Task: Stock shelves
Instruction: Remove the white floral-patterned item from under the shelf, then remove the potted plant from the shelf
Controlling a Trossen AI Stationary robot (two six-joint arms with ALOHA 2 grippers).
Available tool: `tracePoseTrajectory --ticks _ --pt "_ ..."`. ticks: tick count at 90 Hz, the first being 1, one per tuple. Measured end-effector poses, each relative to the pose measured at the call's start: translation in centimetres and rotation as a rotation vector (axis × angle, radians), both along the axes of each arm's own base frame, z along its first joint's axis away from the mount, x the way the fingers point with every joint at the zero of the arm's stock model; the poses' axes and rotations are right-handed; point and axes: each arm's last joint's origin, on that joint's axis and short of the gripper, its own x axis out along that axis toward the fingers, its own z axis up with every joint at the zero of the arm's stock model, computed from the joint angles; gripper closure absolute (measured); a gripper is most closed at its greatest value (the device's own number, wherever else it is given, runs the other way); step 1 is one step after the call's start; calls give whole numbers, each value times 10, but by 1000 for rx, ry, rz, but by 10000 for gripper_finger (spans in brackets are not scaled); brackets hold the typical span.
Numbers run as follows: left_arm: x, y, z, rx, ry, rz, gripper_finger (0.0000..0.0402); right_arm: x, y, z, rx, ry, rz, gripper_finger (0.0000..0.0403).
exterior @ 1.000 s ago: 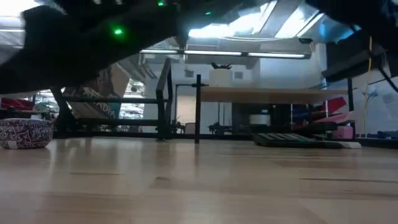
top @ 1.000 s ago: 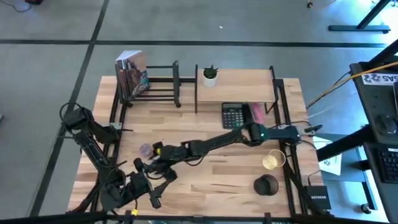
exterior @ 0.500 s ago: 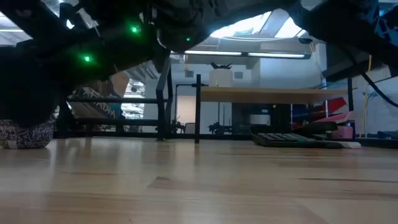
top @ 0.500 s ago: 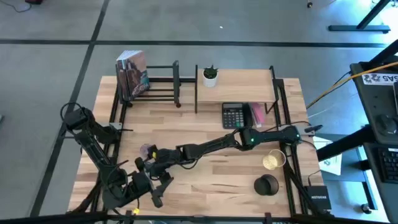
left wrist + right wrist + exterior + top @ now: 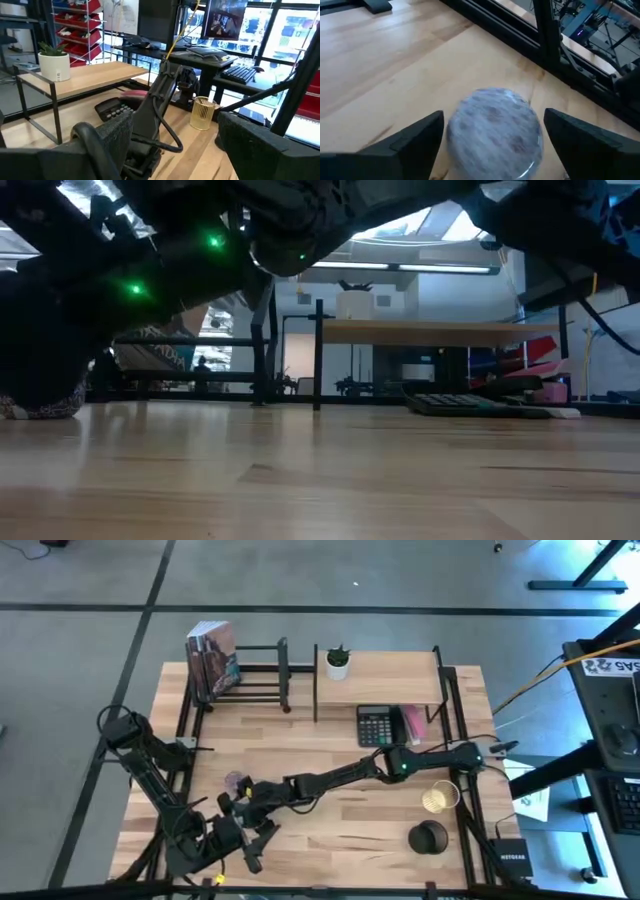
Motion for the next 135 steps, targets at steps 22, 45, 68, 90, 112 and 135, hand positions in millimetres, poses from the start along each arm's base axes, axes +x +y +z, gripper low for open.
tracePoseTrajectory --ticks 22,45,68,90,112,135 --pt "0 0 0 -12 -8 -2 126 -2 -2 5 -35 26 -44 71" --pt "-10 -4 15 -89 -60 -32 126 -16 -6 71 -89 65 -60 70" --pt "-18 -10 15 -103 -67 -60 126 -53 -33 121 -340 318 -151 70" --pt "-22 -12 14 -95 -58 -58 126 -90 -86 159 -422 562 -164 70" --pt "-23 -14 12 -78 -46 -64 126 -144 -133 250 -250 527 -214 70" --pt "-26 -16 9 -83 -48 -72 126 -226 -158 345 -183 334 -311 70"
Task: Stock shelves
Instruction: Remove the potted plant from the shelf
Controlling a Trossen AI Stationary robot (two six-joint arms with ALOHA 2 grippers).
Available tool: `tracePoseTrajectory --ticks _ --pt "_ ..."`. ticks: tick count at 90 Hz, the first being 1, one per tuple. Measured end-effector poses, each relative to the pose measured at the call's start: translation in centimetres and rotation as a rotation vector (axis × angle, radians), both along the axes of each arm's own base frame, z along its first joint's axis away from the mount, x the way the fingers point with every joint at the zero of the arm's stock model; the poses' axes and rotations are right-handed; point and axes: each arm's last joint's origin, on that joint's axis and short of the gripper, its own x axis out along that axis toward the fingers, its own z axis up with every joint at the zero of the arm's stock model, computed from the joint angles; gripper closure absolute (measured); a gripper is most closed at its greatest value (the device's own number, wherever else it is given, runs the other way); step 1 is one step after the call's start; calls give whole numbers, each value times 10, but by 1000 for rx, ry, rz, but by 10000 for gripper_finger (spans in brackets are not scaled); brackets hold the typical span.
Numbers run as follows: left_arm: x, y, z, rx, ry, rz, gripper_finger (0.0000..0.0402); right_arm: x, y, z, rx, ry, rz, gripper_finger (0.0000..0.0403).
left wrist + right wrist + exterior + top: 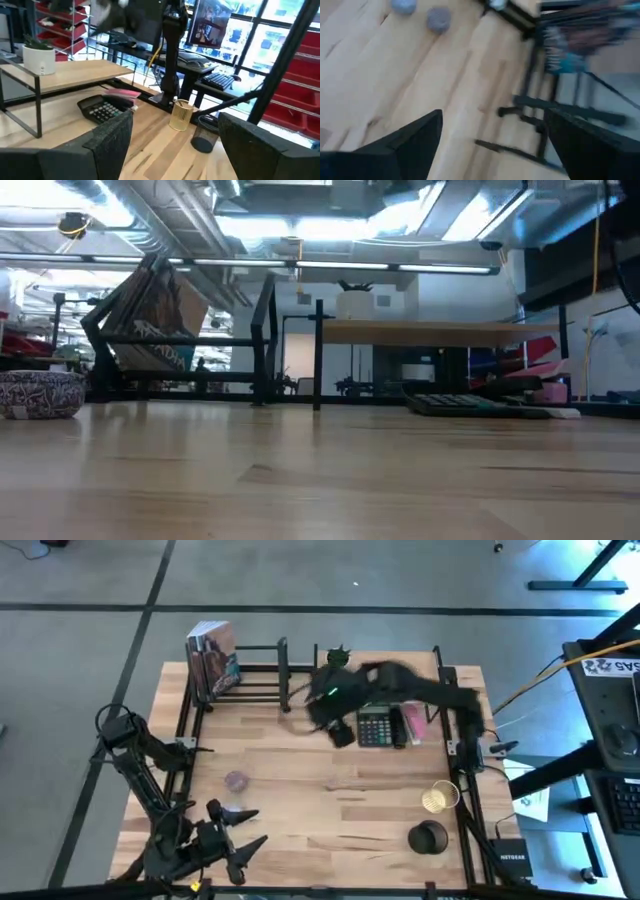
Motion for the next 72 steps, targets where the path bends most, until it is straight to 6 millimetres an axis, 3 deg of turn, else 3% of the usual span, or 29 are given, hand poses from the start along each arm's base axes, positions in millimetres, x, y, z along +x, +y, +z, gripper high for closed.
tracePoseTrajectory --ticks 12,28,37,52,72 --pt "1 0 -5 6 3 2 126 -44 -14 25 27 -69 -81 70" --pt "1 -1 -6 4 2 1 126 -90 -34 15 33 -89 -231 70" --pt "1 -1 -6 5 3 2 126 -111 -43 -8 33 -151 -302 70" --pt "2 0 -6 19 10 6 126 -140 -54 -63 30 -316 -419 70" --pt "8 4 -6 50 29 26 126 -150 -74 -145 125 -445 -578 70"
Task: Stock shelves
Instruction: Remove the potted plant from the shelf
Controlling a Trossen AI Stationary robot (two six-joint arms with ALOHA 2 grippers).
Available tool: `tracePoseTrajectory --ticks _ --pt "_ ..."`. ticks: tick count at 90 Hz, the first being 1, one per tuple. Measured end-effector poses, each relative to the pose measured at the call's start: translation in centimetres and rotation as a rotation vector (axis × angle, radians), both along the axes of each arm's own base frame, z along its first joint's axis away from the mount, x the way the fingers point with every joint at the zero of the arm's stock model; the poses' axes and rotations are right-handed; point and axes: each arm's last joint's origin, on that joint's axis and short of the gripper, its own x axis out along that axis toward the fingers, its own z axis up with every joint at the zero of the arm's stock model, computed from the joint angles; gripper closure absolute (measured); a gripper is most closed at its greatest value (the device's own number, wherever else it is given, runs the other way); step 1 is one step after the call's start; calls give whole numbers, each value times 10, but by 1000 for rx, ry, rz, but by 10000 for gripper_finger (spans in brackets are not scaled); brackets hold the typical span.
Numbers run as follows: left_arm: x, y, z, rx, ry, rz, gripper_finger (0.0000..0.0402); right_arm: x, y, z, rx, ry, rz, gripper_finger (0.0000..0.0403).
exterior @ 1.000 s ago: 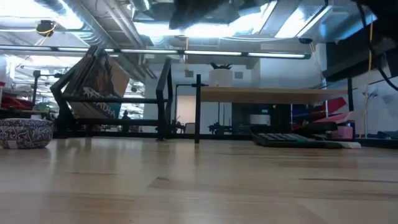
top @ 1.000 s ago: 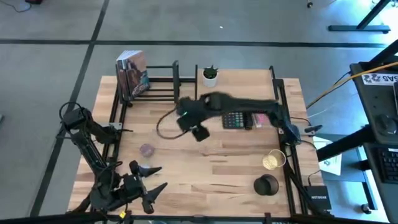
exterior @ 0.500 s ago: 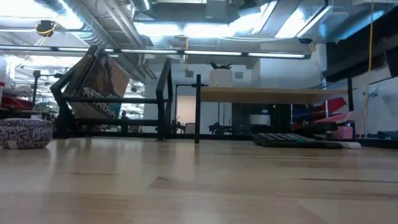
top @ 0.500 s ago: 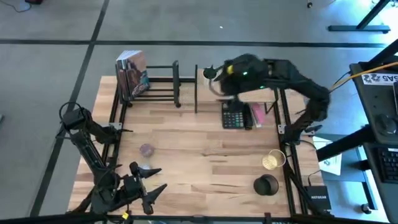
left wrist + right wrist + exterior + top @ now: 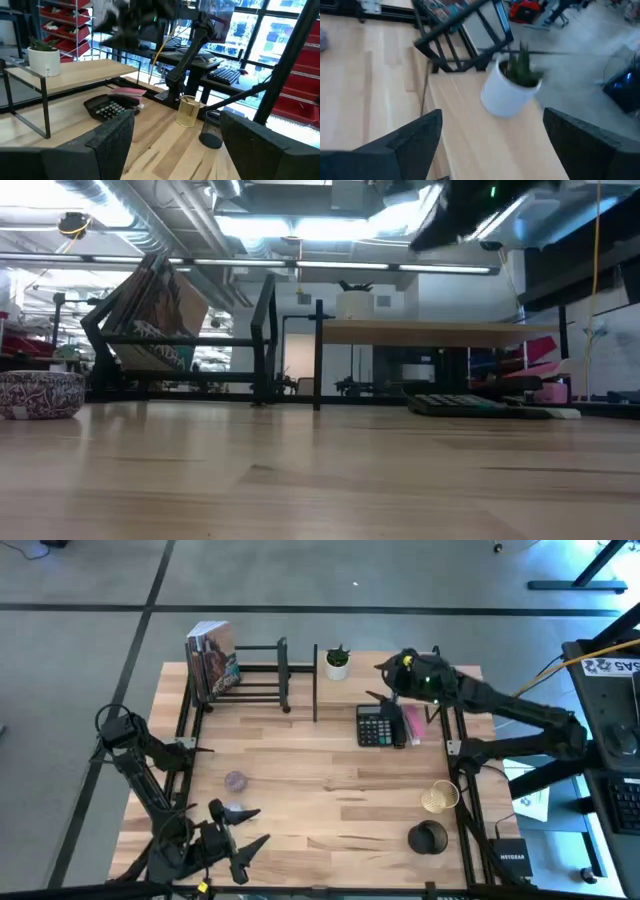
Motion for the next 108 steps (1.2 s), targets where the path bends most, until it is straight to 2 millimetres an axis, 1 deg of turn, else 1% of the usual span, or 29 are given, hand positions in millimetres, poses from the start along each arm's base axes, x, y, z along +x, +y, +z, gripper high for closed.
tracePoseTrajectory --ticks 10,17,30,41,56,66,74,85,98,108 --pt "4 3 0 11 6 15 126 8 -13 -30 63 -77 -49 70" --pt "6 4 0 21 13 23 126 14 -24 -45 107 -103 -64 70" --pt "8 5 0 22 13 27 126 29 -46 -63 138 -152 -107 70" --pt "8 5 0 22 13 27 126 39 -62 -80 163 -180 -100 70" --pt "8 5 0 37 22 27 126 49 -75 -96 186 -227 -63 70" --pt "8 5 0 40 24 28 126 53 -79 -100 179 -251 -45 70" --pt "8 5 0 41 25 27 126 56 -83 -99 174 -258 -48 70" --pt "8 5 0 41 25 27 126 60 -88 -94 172 -267 -50 70" --pt "8 5 0 41 25 27 126 62 -95 -89 199 -220 -69 70" --pt "8 5 0 40 25 27 126 63 -99 -83 193 -198 -49 70"
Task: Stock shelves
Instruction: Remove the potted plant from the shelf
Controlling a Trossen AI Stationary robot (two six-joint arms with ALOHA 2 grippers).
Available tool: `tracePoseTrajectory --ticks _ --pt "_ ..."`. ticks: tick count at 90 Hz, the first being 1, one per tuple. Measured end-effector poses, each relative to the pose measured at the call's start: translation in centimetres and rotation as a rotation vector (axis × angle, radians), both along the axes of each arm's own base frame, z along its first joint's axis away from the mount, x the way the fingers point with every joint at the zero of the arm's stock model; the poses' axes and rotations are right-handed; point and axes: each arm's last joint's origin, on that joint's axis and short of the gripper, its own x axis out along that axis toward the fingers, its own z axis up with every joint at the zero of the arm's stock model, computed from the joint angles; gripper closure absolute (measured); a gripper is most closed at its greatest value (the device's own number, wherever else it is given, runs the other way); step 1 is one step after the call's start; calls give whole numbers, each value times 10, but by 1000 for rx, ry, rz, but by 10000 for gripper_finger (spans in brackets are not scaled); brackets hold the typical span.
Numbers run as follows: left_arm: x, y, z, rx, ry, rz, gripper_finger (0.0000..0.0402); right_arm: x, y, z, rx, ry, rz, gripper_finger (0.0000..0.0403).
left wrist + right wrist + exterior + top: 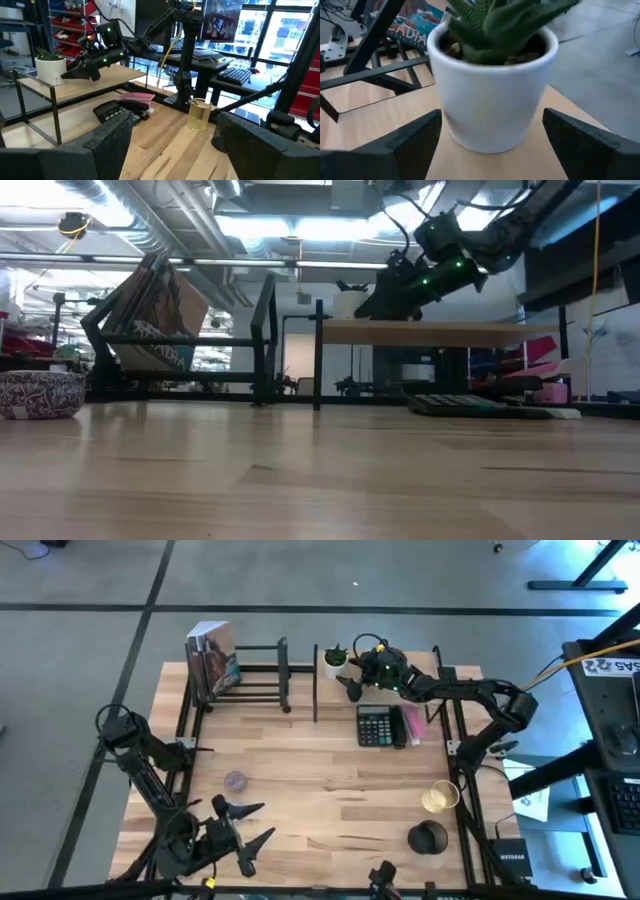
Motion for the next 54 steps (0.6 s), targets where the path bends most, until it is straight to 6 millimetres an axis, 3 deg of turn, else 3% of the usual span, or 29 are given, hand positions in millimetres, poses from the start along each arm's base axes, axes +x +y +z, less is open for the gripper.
tracePoseTrajectory --ticks 15,32,54 --pt "0 0 0 0 0 0 126 4 -2 8 -24 3 20 52" --pt "0 0 0 -1 -1 0 126 11 -9 1 -4 56 -7 7" --pt "0 0 0 0 0 0 126 24 -16 -5 -15 62 36 22"
